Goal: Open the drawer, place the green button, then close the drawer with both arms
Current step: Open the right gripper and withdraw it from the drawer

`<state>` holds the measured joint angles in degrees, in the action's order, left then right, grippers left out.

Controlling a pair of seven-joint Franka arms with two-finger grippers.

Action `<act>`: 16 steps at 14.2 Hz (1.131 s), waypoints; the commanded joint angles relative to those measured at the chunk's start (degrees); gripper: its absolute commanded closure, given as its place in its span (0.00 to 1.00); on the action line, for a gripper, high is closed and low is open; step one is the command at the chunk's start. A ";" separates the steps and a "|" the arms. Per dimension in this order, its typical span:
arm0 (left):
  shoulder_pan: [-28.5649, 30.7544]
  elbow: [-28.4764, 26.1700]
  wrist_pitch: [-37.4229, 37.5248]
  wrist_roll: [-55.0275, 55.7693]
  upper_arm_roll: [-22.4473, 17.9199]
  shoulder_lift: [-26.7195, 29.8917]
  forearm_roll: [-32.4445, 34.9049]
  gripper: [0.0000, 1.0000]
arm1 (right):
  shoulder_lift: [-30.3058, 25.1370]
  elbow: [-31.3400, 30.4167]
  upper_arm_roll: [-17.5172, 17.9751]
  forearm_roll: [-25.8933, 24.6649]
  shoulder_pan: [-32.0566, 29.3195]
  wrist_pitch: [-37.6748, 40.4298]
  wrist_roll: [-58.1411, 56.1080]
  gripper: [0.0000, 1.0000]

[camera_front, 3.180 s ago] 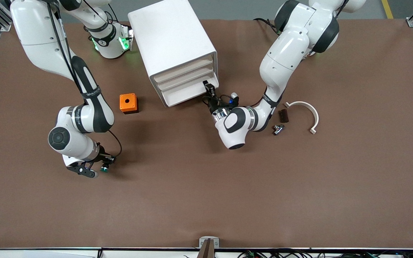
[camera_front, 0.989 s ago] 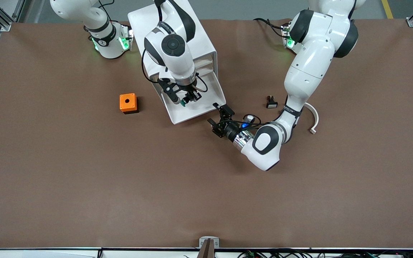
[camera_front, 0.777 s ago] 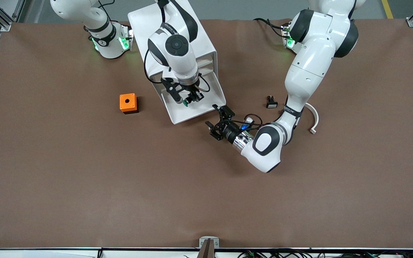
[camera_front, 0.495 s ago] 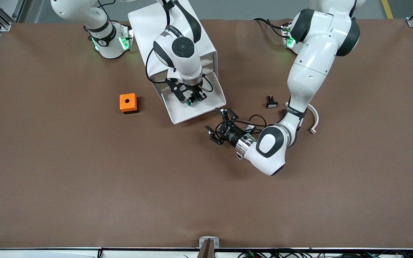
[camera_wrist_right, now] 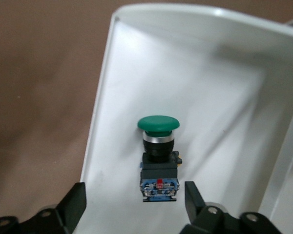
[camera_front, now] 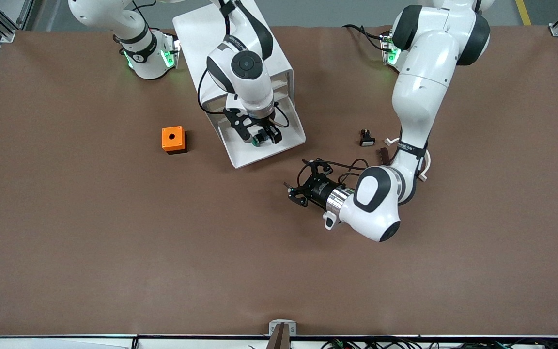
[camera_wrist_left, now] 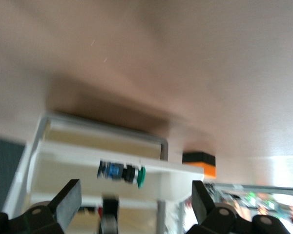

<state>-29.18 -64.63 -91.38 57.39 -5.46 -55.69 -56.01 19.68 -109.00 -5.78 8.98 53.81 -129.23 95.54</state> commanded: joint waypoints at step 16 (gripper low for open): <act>-8.87 -3.83 -24.90 -11.07 -1.31 7.35 32.19 0.01 | -12.38 13.11 -0.11 -3.53 -38.58 37.55 -74.92 0.00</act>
<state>-37.09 -65.44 -115.23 46.75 -6.03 -50.61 -25.35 9.47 -95.34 -7.06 5.85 20.12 -93.36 28.23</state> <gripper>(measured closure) 0.004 0.000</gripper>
